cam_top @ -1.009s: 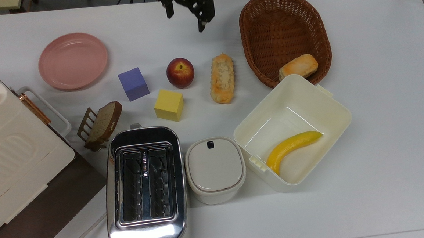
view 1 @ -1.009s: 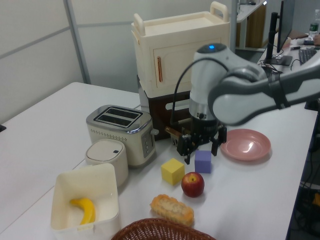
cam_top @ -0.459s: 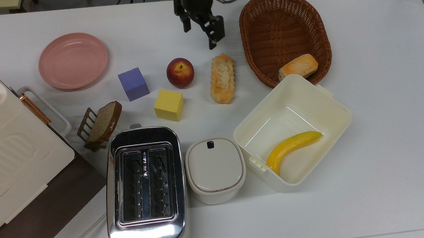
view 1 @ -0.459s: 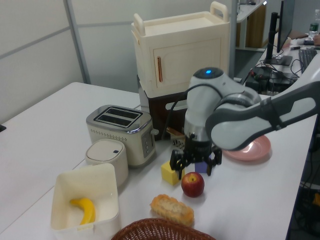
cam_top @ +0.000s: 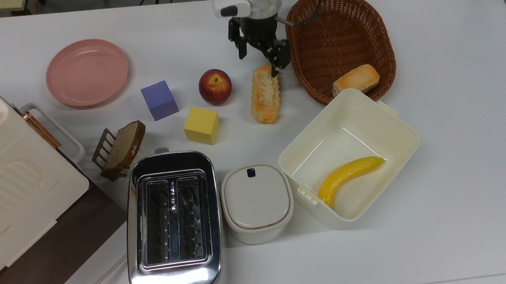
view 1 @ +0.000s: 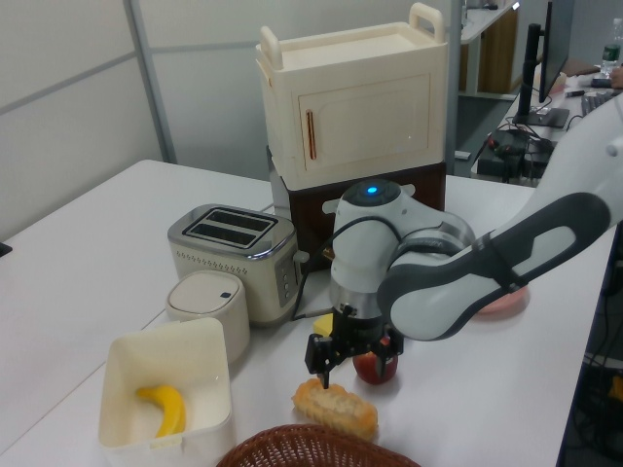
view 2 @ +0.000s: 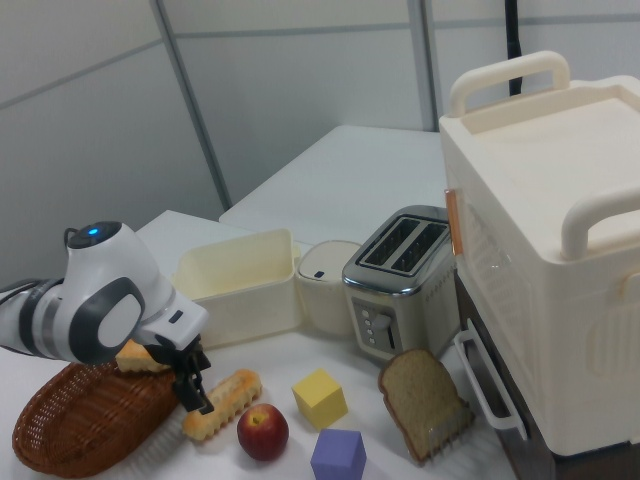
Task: Put the bread in the basket
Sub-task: 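Close the gripper on the bread stick and lift it off the table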
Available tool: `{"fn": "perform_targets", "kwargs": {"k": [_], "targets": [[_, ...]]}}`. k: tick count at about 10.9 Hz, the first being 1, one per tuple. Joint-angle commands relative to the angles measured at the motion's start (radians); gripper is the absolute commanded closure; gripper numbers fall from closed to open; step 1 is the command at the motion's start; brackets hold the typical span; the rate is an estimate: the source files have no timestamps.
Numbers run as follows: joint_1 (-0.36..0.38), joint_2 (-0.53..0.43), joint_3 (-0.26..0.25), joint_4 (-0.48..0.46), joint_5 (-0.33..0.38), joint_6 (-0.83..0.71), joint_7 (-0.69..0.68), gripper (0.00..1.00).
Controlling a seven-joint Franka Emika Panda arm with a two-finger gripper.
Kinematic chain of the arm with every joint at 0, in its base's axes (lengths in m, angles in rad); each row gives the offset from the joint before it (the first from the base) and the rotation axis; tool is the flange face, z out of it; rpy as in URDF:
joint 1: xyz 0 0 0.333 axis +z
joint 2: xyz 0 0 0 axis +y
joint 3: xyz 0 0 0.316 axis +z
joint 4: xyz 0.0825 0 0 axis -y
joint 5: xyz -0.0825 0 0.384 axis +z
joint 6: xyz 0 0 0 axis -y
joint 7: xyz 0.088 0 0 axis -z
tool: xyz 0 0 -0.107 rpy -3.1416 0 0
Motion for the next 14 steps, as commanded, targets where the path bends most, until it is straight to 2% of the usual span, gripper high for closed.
{"fn": "perform_targets", "kwargs": {"k": [1, 4, 14], "targets": [[0.007, 0.084, -0.003, 0.067, -0.057, 0.043, 0.019, 0.00], [0.007, 0.134, -0.003, 0.086, -0.128, 0.060, 0.019, 0.00], [0.012, 0.174, -0.003, 0.081, -0.221, 0.053, 0.016, 0.00]]}}
